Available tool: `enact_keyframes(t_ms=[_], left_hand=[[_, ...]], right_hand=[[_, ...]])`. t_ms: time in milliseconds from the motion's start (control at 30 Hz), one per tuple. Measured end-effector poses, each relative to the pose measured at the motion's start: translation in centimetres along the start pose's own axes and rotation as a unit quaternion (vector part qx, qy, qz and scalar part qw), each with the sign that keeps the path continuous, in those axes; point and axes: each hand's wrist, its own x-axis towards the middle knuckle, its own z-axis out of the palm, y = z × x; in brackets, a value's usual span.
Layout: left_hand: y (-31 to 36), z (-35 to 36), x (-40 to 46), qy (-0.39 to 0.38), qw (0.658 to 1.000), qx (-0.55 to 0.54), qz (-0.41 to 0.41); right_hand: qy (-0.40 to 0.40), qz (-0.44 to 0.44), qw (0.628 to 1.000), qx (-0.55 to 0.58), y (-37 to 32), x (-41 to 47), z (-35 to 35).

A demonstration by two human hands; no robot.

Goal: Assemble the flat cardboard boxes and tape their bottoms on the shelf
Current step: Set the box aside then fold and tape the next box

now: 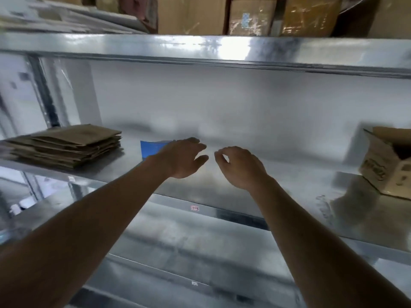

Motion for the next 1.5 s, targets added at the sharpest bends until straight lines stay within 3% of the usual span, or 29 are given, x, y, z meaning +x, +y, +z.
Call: enact_keyframes(t_ms=[600,833,1033,1233,1500], left_hand=[[-26.1,-1.1,-3.0,0.049,0.981,0.030,-0.186],[-35.3,-1.2,-5.5,0.035,0.974,0.013,-0.222],[-44.2,-1.0,-5.9,0.009,0.982,0.001,-0.188],[-53.3,0.0,-5.3,-0.006,0.991,-0.026,-0.132],[-60.2,2.0,-2.3,-0.031,0.997,-0.023,-0.065]], right_hand=[[-0.037,-0.198,0.976,0.081,-19.9,18.0,13.3],[-0.078,-0.214,0.971,0.069,-27.5,22.4,18.9],[-0.078,-0.178,0.979,0.068,-33.3,25.3,23.4],[-0.059,-0.083,0.994,0.043,-38.1,26.4,27.3],[-0.024,0.019,0.999,0.030,-39.5,28.5,30.5]])
